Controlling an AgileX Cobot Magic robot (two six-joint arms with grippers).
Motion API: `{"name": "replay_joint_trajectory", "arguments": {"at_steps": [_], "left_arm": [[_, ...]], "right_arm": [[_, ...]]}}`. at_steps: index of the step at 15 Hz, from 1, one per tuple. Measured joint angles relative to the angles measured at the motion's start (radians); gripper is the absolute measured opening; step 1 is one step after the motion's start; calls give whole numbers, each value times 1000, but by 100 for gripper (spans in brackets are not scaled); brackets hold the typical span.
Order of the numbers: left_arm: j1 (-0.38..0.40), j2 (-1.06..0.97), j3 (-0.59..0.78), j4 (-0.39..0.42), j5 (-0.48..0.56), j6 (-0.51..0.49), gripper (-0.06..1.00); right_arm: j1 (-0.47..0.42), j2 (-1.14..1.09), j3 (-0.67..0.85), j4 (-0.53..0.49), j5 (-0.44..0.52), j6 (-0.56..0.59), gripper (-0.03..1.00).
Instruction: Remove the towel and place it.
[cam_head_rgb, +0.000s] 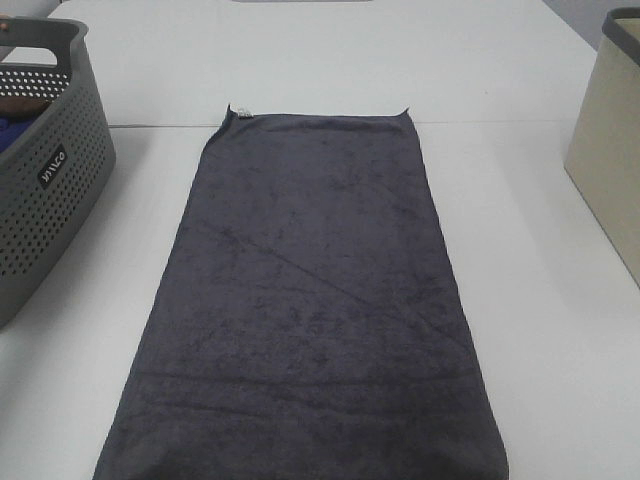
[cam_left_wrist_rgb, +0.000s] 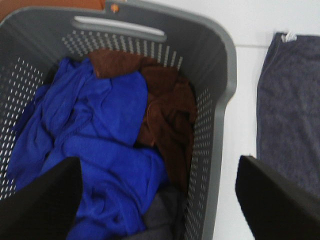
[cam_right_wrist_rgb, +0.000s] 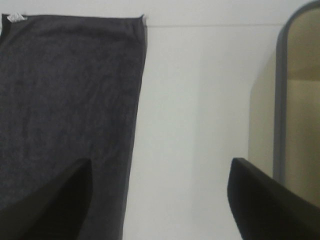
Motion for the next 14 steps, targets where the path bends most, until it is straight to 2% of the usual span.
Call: {"name": "replay_joint_trajectory", "arguments": {"at_steps": [5,8,12,14], "left_arm": [[0,-477,547,29,-45,18,79],[0,-754,793,29,-61,18,79],[0,-1130,1063,71,-135,-20,79],[0,-1259,1137,93,-144,-28,79]], "right_arm": [[0,-420,486,-10,0,0,73],[0,-657,716,-10,1,0,73],[0,-973,974,-14,1,0,73],[0,-1077,1048,-33,-6,-6,73]]}}
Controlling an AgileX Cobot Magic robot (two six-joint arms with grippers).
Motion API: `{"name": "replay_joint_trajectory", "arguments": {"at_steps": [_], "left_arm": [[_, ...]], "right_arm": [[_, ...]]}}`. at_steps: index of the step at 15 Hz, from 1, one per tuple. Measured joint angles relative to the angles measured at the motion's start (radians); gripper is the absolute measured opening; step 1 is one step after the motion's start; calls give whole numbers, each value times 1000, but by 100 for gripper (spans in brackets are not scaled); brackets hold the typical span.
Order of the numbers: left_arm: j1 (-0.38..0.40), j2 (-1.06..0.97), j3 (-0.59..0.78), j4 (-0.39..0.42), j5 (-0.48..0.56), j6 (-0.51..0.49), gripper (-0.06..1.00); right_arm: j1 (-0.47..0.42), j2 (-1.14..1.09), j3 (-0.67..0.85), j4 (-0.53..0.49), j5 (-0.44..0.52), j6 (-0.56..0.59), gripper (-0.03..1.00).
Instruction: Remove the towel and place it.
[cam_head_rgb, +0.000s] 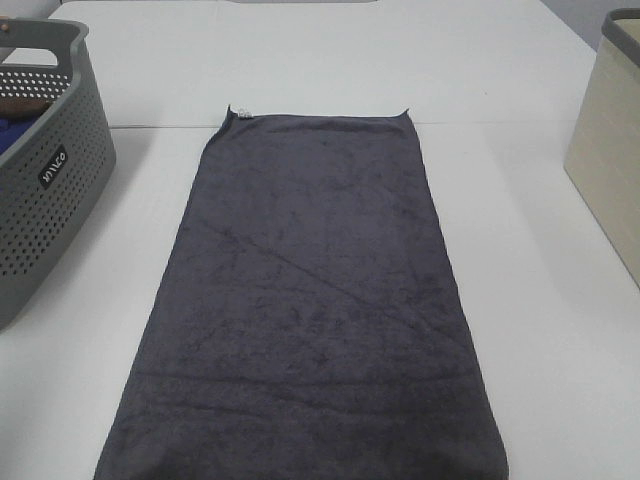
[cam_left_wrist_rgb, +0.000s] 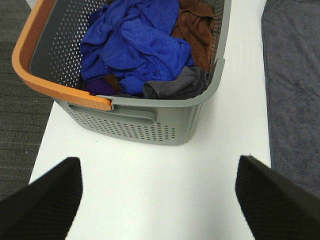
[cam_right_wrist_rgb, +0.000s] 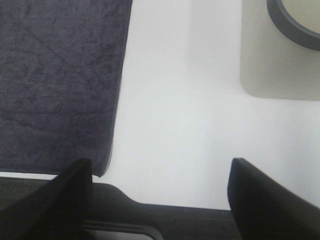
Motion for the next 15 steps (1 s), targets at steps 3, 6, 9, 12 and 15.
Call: {"name": "replay_joint_trajectory", "arguments": {"at_steps": [3,6,9,12,15], "left_arm": [[0,-222,132,50,-2,-3,79],[0,-449,244,64,35,37,79],[0,-551,284,43,91,67,79],[0,-638,330,-16,93,73,79],[0,-652,351,-64,96,93,79]], "right_arm": [[0,-190,106,-21,-88,-44,73],[0,-389,234,-22,-136,-52,73],[0,-485,337,-22,-129,-53,73],[0,-554,356,-22,-133,-68,73],[0,-631,358,-22,-140,-77,73]]}}
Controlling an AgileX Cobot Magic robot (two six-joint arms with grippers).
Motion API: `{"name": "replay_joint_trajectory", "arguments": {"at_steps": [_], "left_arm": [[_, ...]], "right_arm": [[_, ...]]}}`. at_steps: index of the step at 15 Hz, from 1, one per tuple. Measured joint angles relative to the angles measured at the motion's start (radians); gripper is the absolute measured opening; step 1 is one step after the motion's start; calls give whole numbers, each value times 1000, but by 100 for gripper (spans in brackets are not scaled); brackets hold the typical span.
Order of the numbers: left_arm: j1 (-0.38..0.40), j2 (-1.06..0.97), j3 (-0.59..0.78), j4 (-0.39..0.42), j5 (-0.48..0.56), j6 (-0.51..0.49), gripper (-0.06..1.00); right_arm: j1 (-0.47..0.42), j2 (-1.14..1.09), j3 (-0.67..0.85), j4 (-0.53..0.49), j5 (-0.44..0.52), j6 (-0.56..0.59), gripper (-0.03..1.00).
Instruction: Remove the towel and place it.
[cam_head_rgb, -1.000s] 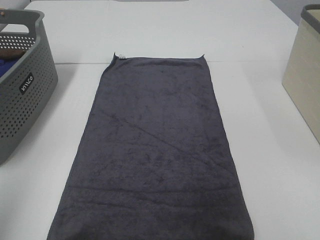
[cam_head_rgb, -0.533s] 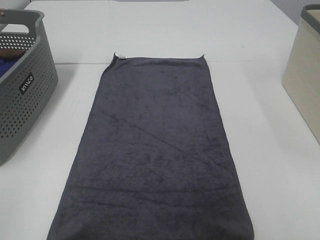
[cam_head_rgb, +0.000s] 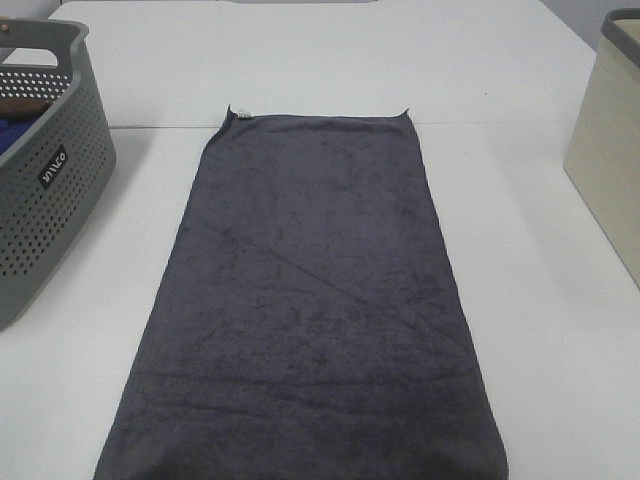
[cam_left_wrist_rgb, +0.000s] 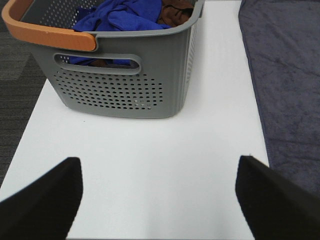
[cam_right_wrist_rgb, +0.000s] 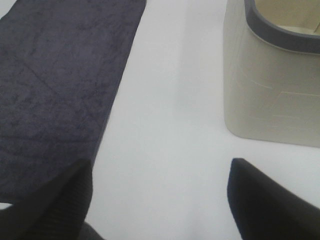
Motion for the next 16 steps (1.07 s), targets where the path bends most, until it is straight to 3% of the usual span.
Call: {"name": "replay_joint_trajectory", "arguments": {"at_steps": [8,16], "left_arm": [[0,-2,50,0,-110,24,79],[-21,-2,50,0,-112,24,79]], "right_arm": [[0,-47,23,-37,-9,4,73],[0,-47,24,-54,-10,26,73]]}}
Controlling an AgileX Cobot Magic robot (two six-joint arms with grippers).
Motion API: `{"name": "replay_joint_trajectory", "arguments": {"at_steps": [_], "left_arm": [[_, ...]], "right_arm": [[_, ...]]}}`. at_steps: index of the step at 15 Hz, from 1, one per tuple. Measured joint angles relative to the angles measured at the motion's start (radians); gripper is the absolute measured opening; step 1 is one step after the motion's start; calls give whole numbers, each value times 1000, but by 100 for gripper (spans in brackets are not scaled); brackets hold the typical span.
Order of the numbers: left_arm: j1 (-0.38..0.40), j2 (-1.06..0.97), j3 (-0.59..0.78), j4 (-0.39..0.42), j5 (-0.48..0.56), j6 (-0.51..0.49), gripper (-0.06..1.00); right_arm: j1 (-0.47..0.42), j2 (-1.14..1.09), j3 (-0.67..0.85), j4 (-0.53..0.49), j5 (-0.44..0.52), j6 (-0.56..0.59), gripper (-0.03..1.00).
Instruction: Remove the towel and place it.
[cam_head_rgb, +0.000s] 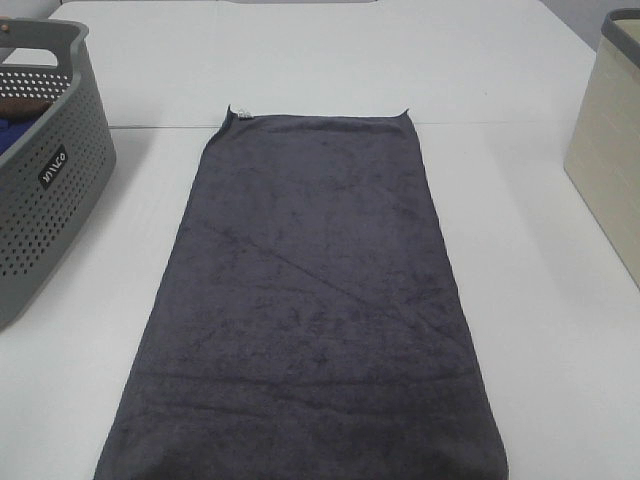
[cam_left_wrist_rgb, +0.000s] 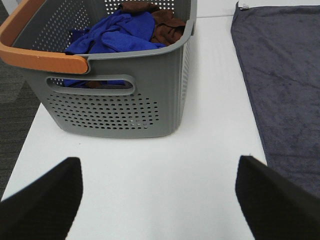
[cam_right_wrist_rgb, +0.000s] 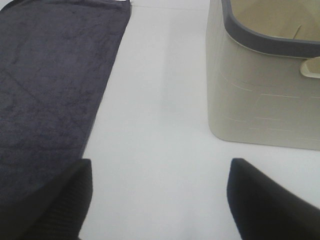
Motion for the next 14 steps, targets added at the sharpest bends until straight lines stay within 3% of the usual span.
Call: {"name": "replay_joint_trajectory", "arguments": {"at_steps": [3,14], "left_arm": [[-35,0,0,0,0,0,79],[-35,0,0,0,0,0,79]], "right_arm": [[0,0,0,0,0,0,73],[0,0,0,0,0,0,73]]}}
